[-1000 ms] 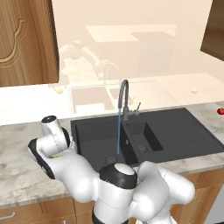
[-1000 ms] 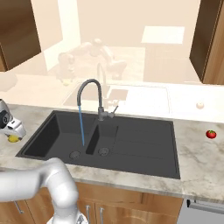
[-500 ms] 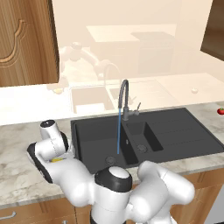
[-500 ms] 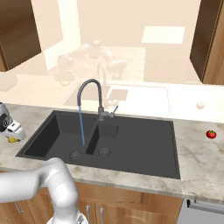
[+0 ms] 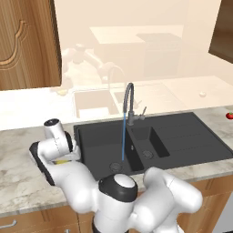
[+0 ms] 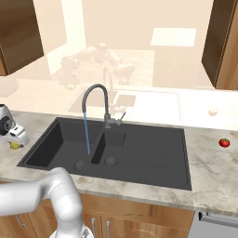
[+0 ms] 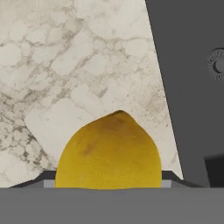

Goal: Turn on the sink faucet. Then move the lemon from the counter to the sink. Turn off the sink. Move the vegetable from the sink to the pot next to the stove. Finally move the pot to the front left burner.

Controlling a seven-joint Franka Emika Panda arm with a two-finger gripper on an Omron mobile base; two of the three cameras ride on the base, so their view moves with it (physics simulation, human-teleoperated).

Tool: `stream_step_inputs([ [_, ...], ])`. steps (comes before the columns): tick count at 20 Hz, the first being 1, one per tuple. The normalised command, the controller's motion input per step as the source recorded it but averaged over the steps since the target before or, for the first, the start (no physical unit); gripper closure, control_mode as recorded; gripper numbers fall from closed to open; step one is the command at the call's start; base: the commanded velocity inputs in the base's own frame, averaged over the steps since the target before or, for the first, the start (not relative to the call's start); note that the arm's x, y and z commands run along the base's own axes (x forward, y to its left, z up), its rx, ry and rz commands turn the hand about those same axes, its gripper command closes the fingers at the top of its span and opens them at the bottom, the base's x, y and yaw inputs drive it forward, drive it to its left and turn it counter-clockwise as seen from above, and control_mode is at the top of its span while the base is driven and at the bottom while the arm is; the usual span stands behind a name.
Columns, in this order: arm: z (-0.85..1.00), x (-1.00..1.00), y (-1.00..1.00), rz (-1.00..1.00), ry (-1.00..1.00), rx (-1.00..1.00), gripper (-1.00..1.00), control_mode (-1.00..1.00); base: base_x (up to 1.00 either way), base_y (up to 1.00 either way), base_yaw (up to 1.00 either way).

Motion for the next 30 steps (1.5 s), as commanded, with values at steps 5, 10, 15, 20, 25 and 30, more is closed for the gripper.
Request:
stream_step_inputs([
  [5,0.2,0.01,-0.71,0.0,-0.02,0.0,1.0,-1.0,0.0,0.0,0.0],
  [10,0.06,0.03,-0.82,0.0,0.0,0.0,1.0,-1.0,0.0,0.0,0.0],
  [15,0.01,0.04,-0.81,0.0,0.0,0.0,1.0,-1.0,0.0,0.0,0.0],
  [20,0.0,0.03,-0.76,0.0,-0.02,0.0,1.0,-1.0,0.0,0.0,0.0],
  [25,-0.22,0.15,-0.44,0.01,-0.17,0.0,1.0,-1.0,0.0,0.0,0.0],
  [30,-0.29,0.26,-0.4,0.01,-0.1,0.0,1.0,-1.0,0.0,0.0,0.0],
])
